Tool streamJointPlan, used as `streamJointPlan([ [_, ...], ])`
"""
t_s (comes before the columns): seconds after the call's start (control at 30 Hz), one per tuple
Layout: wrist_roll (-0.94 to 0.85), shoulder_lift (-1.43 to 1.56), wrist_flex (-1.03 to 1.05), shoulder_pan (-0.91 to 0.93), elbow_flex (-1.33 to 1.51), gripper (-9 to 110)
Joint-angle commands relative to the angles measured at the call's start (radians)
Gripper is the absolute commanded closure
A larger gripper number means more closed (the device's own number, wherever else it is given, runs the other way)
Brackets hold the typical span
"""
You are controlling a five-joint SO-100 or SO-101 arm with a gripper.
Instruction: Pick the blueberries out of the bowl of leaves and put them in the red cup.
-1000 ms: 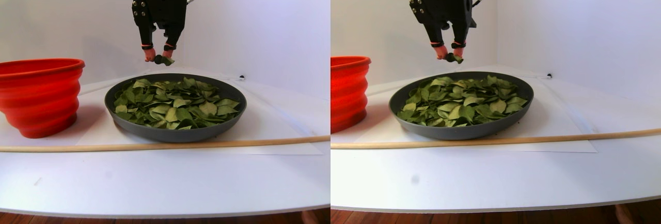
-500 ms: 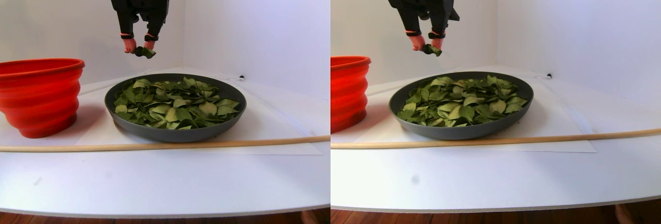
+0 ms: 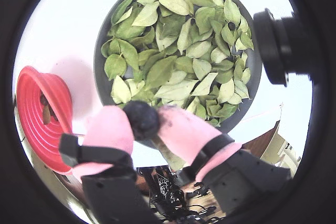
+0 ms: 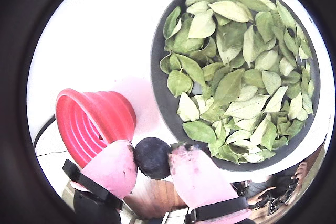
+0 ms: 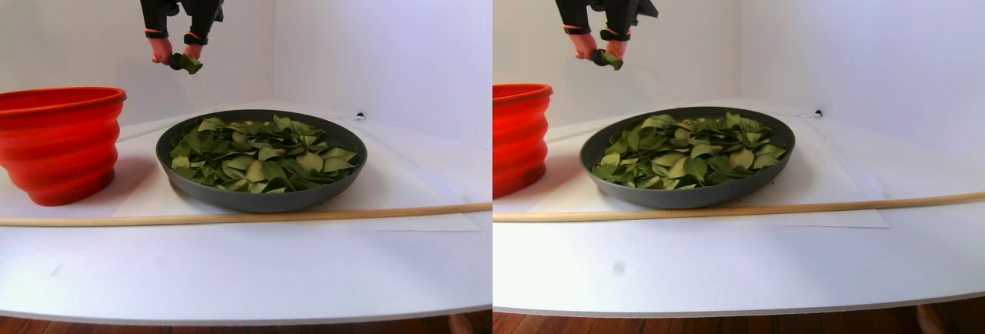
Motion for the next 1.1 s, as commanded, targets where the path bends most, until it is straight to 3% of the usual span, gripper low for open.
streamJointPlan([
  [0.0, 0.012, 0.095, 0.005, -0.029, -0.011, 91],
  [1.07, 0.175, 0.167, 0.009, -0.295, 0.075, 91],
])
